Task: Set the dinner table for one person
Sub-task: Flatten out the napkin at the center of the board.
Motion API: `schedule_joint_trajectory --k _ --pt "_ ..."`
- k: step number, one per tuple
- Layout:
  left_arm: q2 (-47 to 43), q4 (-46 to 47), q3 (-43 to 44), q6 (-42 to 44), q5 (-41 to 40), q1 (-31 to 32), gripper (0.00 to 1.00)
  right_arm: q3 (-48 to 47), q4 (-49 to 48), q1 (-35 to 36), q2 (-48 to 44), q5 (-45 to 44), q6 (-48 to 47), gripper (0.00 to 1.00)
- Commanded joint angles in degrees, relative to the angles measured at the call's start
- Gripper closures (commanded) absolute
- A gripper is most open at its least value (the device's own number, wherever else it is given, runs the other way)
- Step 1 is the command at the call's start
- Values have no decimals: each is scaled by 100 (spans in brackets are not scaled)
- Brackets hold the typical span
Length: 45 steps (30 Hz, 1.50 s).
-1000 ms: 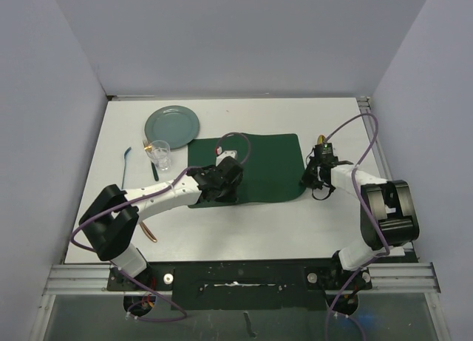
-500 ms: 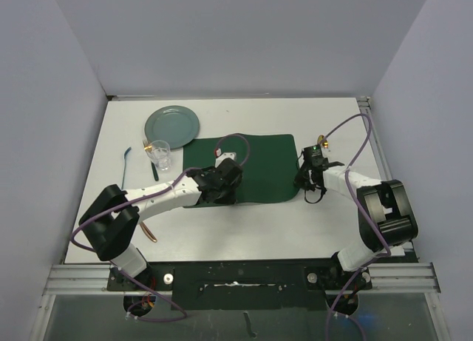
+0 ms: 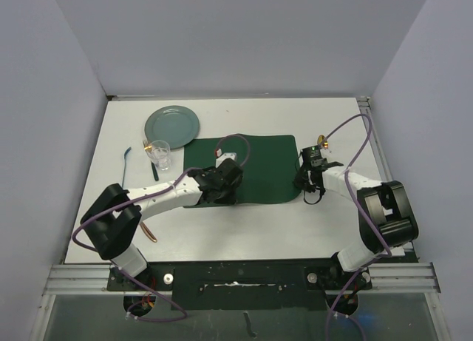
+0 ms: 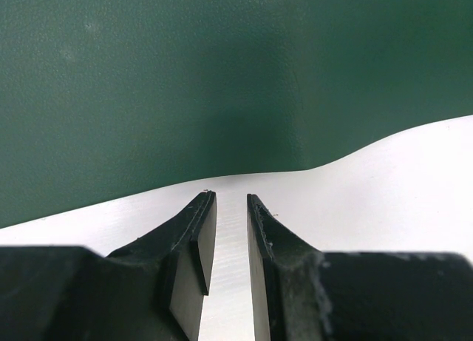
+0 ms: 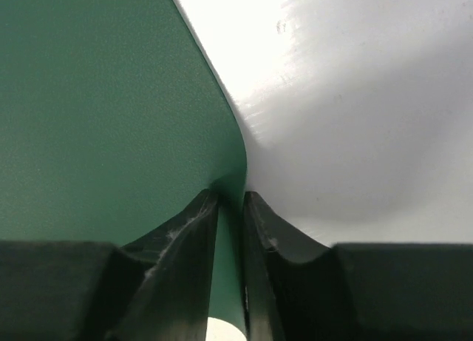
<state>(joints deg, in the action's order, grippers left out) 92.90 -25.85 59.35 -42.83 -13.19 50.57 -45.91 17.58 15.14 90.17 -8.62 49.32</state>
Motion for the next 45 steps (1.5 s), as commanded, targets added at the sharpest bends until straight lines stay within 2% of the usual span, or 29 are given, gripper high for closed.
schedule_joint_trajectory --k 1,2,4,6,20,24,28,30,32,35,45 --pt "35 273 66 29 7 -29 78 113 237 23 -156 -164 -73 68" --pt "35 266 68 22 7 -28 78 117 241 17 -168 -178 -72 56" --pt "27 260 59 6 8 -27 78 117 250 16 -224 -201 -88 40" --pt "26 264 59 5 9 -25 78 109 287 22 -317 -245 -102 32" --pt "11 292 72 -38 -8 -25 78 -601 844 14 -1386 -442 -374 31" --pt "-37 640 -39 -174 46 -38 78 -638 795 8 -1513 -262 -436 43" --pt "-101 1423 -367 -482 452 -117 79 -352 588 12 -1485 -74 -380 80" --pt "-169 1935 -596 -679 634 -157 79 -197 505 14 -1440 24 -336 93" --pt "-229 2465 -832 -898 796 -200 79 -39 440 13 -1409 109 -302 100" --pt "-263 3008 -1053 -1130 903 -250 79 120 334 16 -1394 249 -307 100" --pt "-912 3691 -1403 -1597 585 -361 80 275 320 12 -1159 309 -442 100"
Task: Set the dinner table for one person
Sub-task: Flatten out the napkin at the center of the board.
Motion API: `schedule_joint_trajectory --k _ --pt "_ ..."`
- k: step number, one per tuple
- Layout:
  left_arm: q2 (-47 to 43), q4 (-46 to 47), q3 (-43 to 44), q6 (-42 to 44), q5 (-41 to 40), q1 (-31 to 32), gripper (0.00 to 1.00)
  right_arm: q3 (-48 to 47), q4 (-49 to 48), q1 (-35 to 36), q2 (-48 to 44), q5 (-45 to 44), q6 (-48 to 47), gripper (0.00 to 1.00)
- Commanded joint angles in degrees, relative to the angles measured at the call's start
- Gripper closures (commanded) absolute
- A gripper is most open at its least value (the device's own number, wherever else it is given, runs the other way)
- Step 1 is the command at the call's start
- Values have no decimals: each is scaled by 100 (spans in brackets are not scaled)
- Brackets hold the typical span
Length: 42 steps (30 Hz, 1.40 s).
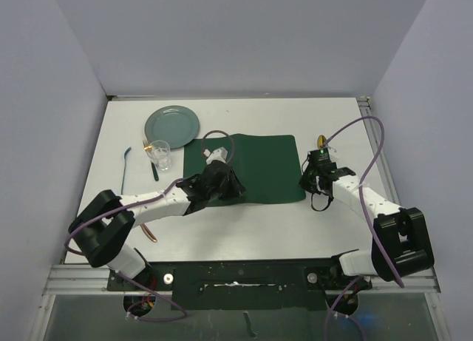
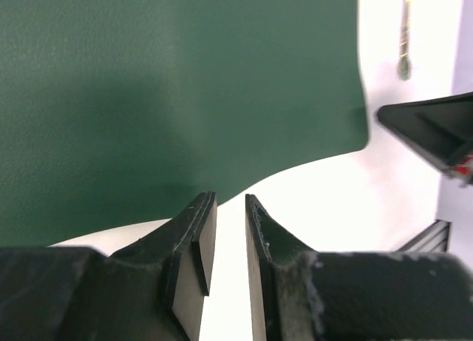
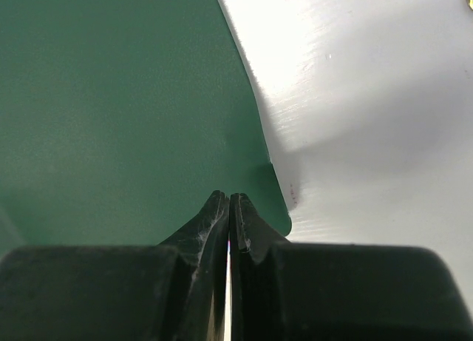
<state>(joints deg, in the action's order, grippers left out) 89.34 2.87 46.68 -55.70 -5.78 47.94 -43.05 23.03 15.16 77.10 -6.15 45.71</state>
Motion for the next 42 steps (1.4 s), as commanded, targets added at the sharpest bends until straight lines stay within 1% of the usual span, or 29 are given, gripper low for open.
schedule_joint_trajectory --k 1,4,6,8,11,13,14,16,19,20,23,25,27,30,35,40,41,42 --pt "-644 926 -220 -369 -175 -133 80 -6 -239 11 167 66 -95 100" --pt "-802 1194 -448 -490 -392 -197 79 26 -316 20 248 117 -98 100" --pt "-737 1430 -609 -490 -513 -238 79 53 -377 16 240 152 -74 100" --pt "-514 1703 -715 -477 -667 -253 79 68 -431 19 227 189 -57 100" --pt "55 2286 -849 -497 -781 -257 79 68 -464 15 153 223 -43 100" --pt "482 2941 -879 -503 -625 -259 79 76 -466 25 77 226 -36 100" --pt "774 3438 -1001 -517 -507 -257 80 85 -454 25 32 221 -40 100" --pt "1178 4017 -993 -615 -236 -259 80 86 -394 30 -43 178 -59 100" --pt "1608 4475 -924 -780 35 -259 80 73 -269 18 -156 74 -99 100" --pt "1684 4489 -769 -821 84 -259 80 70 -222 10 -197 37 -117 100" --pt "1724 4396 -662 -837 73 -233 80 60 -132 -3 -272 -33 -149 100" --pt "1665 3983 -570 -804 -5 -234 80 47 -115 -6 -291 -35 -159 100" --pt "1543 3687 -560 -711 -93 -233 81 27 -121 -13 -289 -29 -157 100" --pt "1254 3529 -687 -593 -273 -237 81 -5 -157 -7 -234 -9 -159 100" --pt "835 2554 -470 -256 -551 -251 81 -61 -203 -5 -51 11 -147 100" --pt "480 2098 -322 -90 -766 -246 81 -83 -234 -26 168 -360 -54 100" --pt "399 2020 -310 -71 -827 -242 81 -88 -251 -56 239 -431 -47 98" --pt "316 1921 -285 -50 -895 -244 81 -102 -292 -92 304 -469 -59 93"
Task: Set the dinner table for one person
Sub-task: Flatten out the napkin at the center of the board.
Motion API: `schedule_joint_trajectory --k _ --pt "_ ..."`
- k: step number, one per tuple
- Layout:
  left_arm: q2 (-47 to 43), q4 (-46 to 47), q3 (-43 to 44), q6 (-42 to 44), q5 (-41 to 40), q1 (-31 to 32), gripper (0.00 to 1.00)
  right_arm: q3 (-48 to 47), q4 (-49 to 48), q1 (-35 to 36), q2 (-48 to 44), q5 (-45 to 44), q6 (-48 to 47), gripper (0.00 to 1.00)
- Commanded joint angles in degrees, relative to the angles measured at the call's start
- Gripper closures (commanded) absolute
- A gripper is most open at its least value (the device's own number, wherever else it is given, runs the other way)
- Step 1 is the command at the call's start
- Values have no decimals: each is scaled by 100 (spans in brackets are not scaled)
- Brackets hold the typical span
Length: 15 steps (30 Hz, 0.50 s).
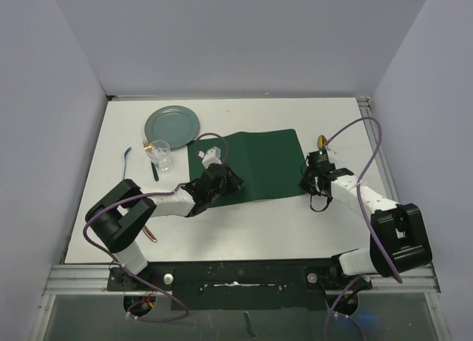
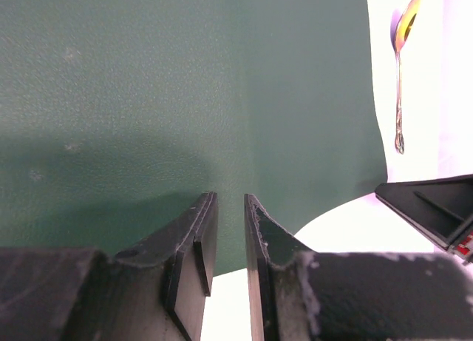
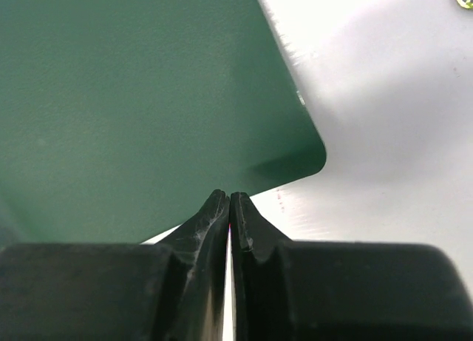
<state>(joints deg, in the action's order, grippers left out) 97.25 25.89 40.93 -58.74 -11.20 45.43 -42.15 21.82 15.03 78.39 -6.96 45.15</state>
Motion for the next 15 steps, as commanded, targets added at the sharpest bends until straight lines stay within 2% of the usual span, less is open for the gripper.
schedule_joint_trajectory --k 1,2,7,12,15 --pt "-554 -490 317 280 -416 7 81 -196 -235 -144 256 -385 -24 88" --pt "-645 -563 319 317 -479 14 81 -193 -314 -217 328 -355 -42 82" --pt "-1117 -952 308 521 -793 44 81 -188 -695 -703 614 -2 -248 71" --pt "-1328 -1132 242 600 -983 44 80 -243 -846 -1061 635 300 -502 52" --pt "-1324 -1132 233 593 -981 45 80 -330 -814 -1164 643 340 -641 48"
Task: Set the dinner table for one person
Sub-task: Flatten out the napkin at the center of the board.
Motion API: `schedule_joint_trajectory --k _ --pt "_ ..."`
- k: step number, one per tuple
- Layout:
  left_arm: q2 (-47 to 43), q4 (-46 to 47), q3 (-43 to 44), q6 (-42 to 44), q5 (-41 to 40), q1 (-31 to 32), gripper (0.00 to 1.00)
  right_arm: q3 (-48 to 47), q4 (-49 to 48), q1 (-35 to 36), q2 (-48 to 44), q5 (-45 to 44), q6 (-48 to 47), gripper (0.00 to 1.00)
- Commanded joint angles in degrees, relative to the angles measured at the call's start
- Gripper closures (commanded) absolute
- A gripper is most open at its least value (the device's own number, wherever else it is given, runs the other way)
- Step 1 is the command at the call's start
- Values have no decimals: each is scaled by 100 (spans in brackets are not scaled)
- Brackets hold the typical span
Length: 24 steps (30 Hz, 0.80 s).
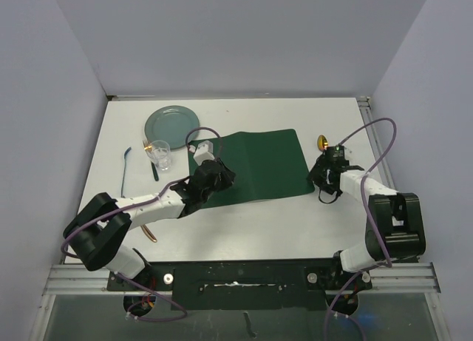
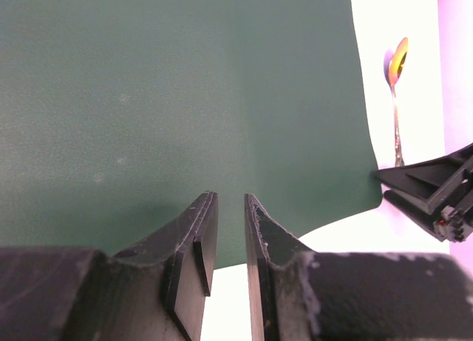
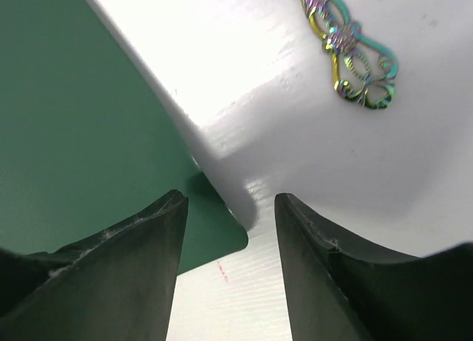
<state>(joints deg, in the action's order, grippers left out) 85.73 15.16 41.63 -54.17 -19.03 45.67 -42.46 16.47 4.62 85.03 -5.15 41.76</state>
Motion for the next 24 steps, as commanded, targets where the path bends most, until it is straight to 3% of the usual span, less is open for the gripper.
schedule_joint_trajectory --k 1,5,11,16,24 --pt "-152 -57 168 129 -190 21 80 -313 -276 -170 -11 186 -334 48" --pt "-99 -63 199 117 -190 18 80 -285 -354 -301 167 445 -414 49" --pt "-15 -142 239 92 -189 10 81 -23 -626 -424 447 831 -388 58" --pt "58 -180 258 90 -205 1 81 62 -597 -431 566 874 -353 100" --pt "209 -241 345 59 -167 -3 81 155 -269 -429 220 823 -369 100"
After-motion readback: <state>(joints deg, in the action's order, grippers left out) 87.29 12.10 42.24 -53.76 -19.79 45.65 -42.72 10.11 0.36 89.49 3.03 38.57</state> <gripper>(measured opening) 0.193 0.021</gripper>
